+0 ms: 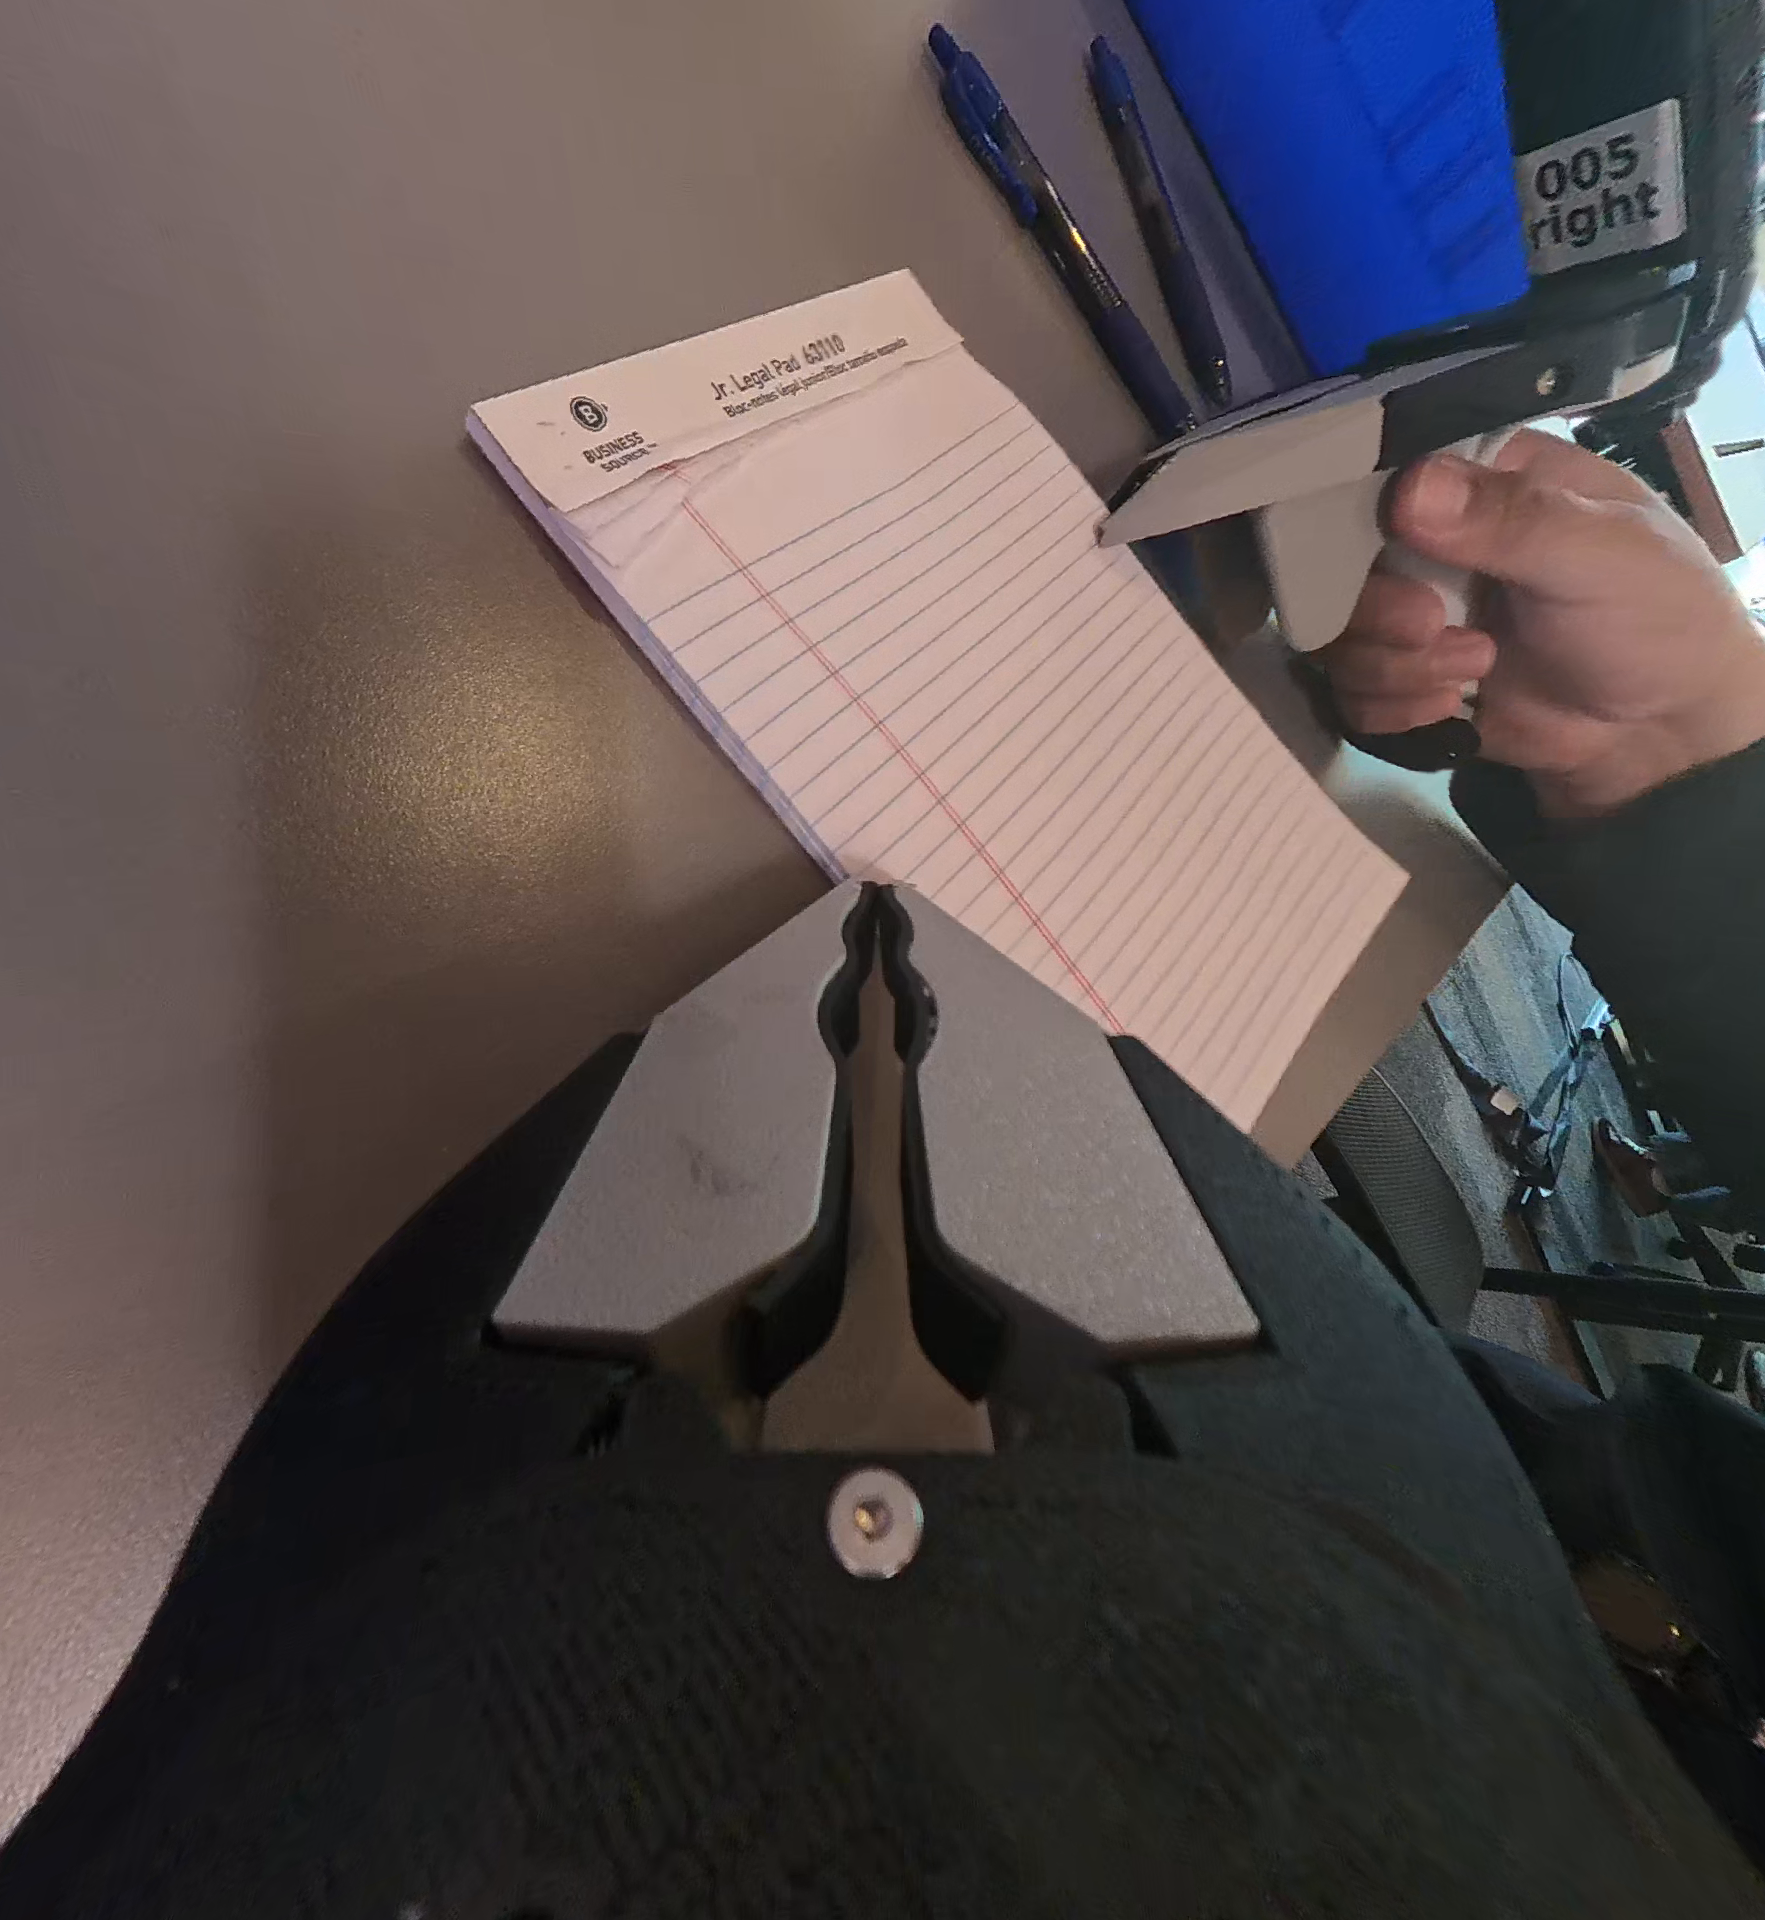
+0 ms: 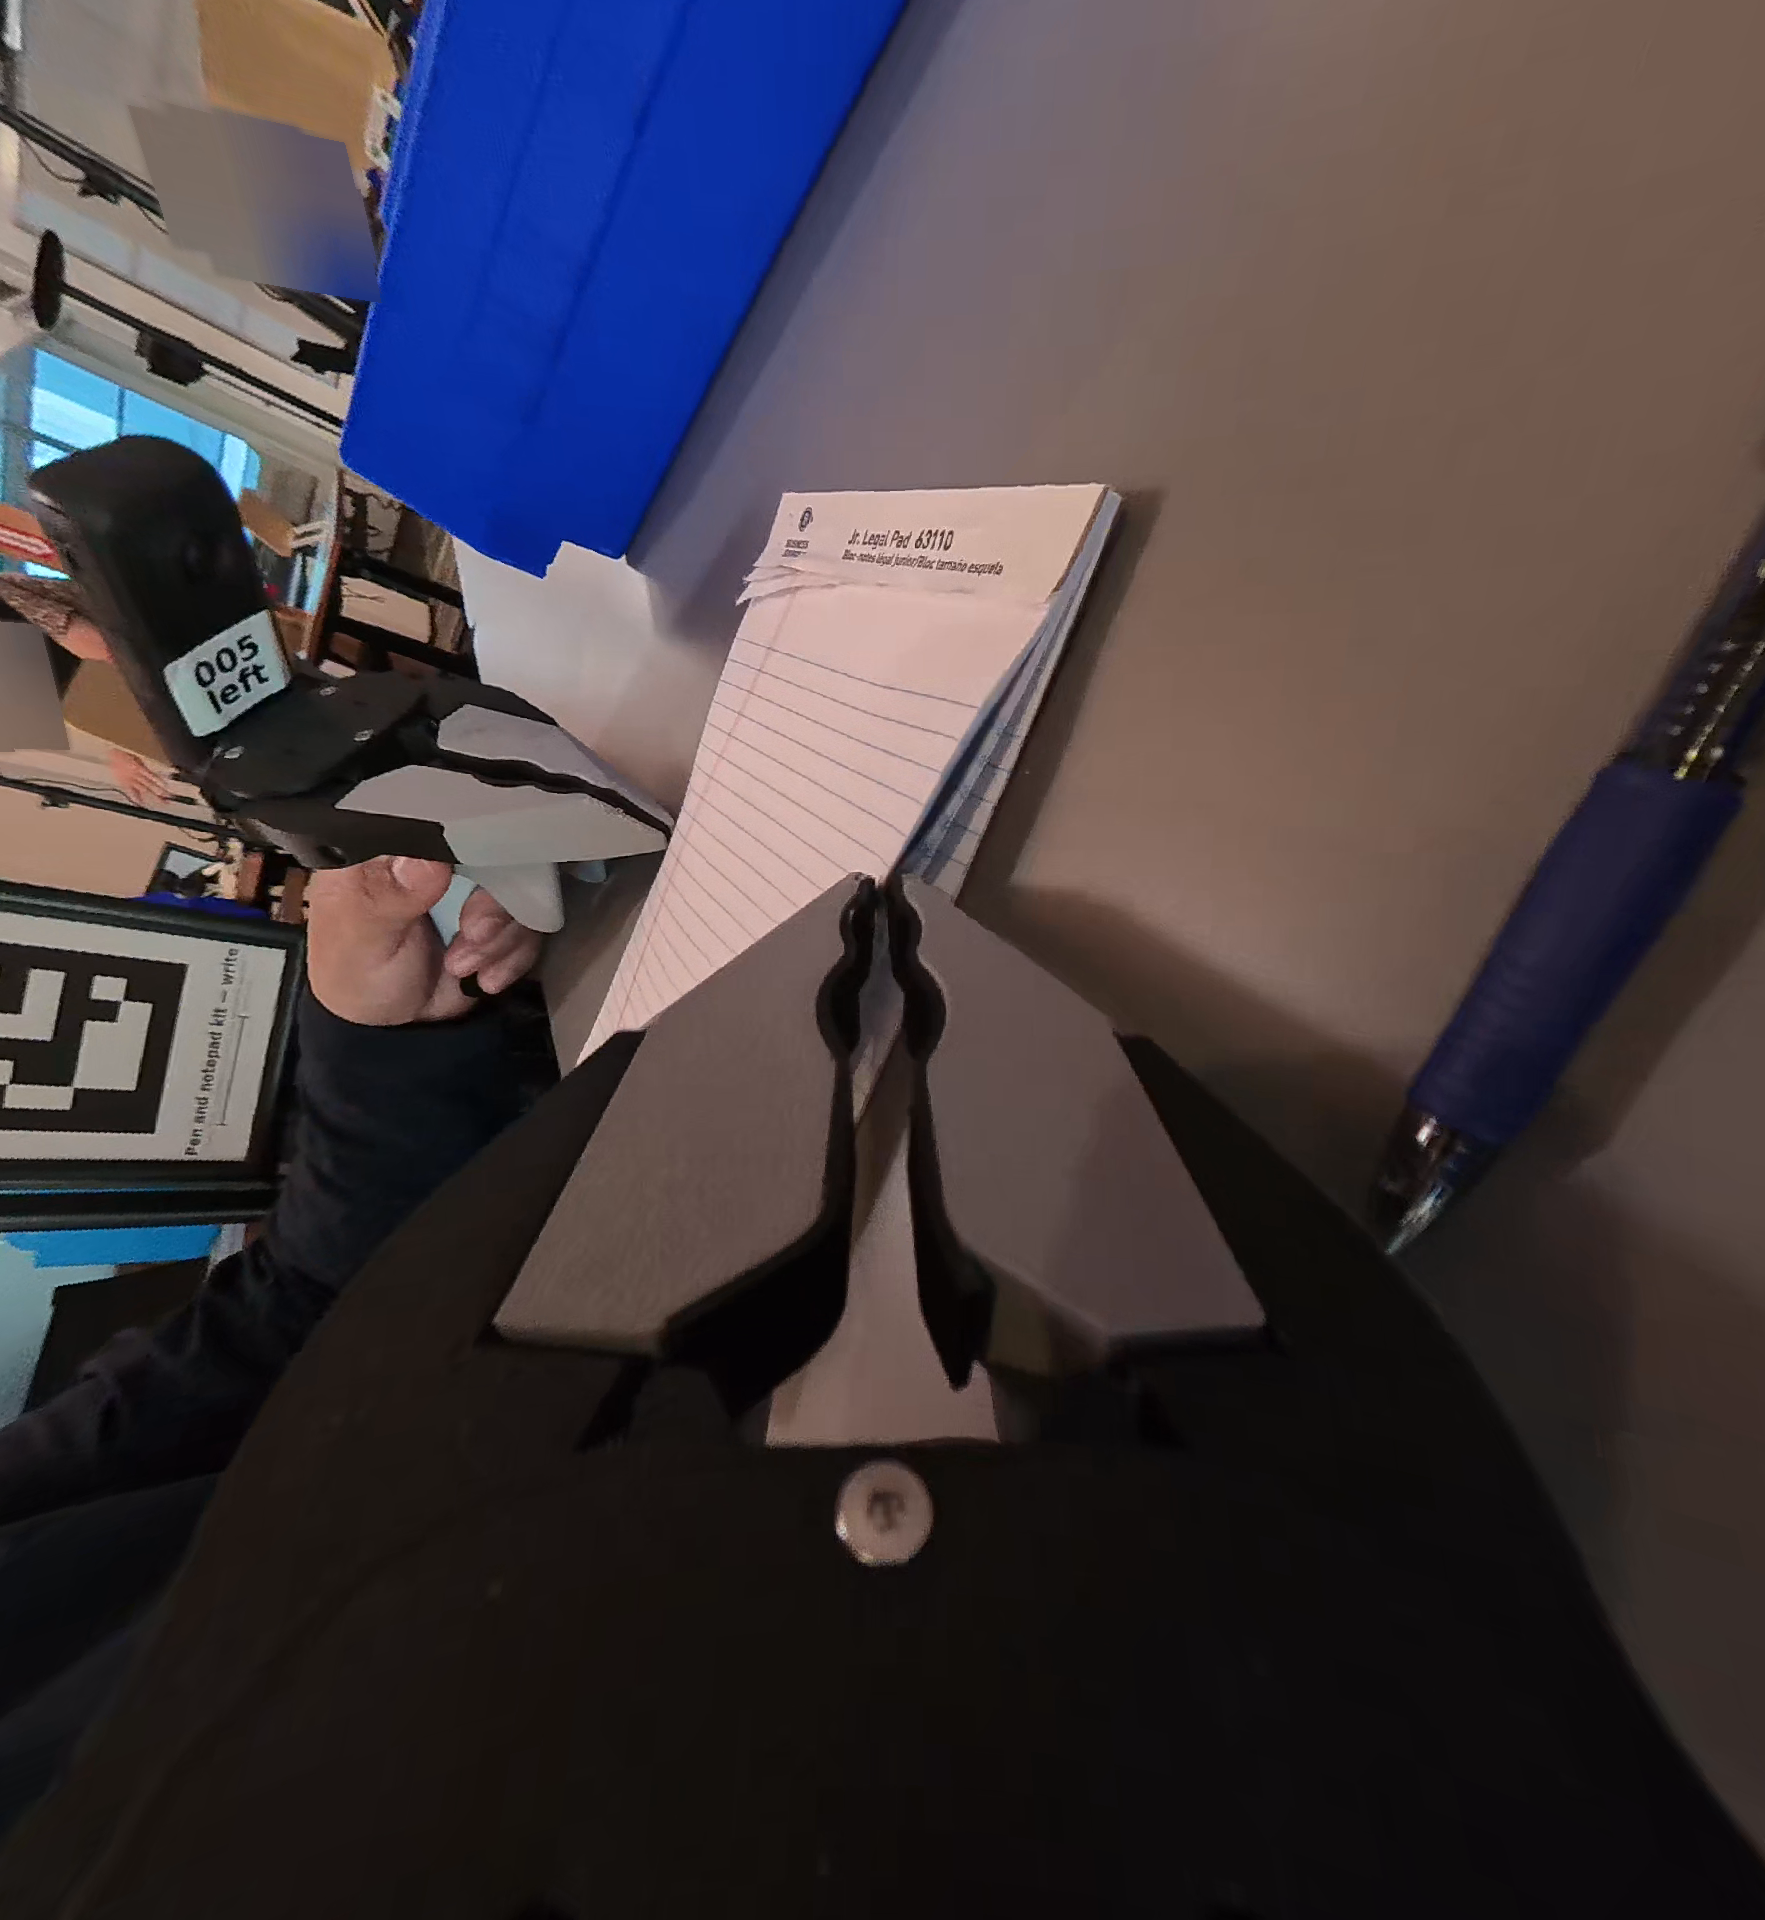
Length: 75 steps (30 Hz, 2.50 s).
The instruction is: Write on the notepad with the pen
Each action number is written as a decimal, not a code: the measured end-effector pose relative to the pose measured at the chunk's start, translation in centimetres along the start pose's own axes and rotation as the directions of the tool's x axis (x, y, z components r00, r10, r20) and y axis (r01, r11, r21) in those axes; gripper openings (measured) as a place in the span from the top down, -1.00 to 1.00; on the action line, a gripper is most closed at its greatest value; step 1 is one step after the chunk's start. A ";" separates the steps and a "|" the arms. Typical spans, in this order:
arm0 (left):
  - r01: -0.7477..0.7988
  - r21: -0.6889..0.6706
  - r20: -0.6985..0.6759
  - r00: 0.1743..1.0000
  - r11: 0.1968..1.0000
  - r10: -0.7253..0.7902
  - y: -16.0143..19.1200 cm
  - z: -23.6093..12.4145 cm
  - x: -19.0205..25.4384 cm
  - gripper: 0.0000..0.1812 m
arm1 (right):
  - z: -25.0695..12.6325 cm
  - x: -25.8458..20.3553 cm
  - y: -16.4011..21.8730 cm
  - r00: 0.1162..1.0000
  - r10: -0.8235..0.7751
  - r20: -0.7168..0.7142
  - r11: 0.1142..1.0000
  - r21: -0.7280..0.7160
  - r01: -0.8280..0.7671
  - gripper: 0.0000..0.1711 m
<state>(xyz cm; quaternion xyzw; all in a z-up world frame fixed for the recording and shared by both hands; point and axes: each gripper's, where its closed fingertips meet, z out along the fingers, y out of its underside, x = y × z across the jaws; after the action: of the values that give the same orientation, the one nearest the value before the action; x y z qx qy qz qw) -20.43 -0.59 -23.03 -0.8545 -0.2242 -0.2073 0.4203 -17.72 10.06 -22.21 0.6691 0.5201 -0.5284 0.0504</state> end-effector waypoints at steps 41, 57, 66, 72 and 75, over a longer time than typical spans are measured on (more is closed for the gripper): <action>0.169 0.276 -0.564 0.826 0.946 0.017 -6.1 -2.6 6.7 0.98 | -5.0 -5.8 -2.3 0.917 -0.389 0.086 0.915 0.149 0.374 0.53; 0.223 0.365 -0.572 0.820 0.904 0.028 -6.7 -3.9 6.2 0.31 | -5.6 -11.5 0.5 0.839 -0.414 0.353 0.907 0.078 0.414 1.00; 0.140 0.371 -0.468 0.882 0.918 0.055 -6.2 -2.7 6.2 0.30 | -25.1 -9.8 -9.3 0.897 -0.437 -0.059 0.836 0.342 0.430 1.00; -0.077 0.308 -0.288 0.942 0.948 0.170 -4.6 0.0 6.8 0.33 | -34.5 0.1 -13.0 0.877 -0.206 -0.434 0.855 0.357 0.377 1.00; -0.124 0.261 -0.249 0.949 0.957 0.191 -4.0 0.9 6.8 0.34 | -33.9 3.2 -13.1 0.909 -0.125 -0.399 0.892 0.357 0.279 0.99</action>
<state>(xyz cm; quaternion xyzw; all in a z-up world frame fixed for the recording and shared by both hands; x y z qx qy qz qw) -16.93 3.75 -17.35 -0.7755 -0.1184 -0.2592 0.5634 -5.63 38.99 -3.53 0.6925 0.4669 -0.4933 -0.2432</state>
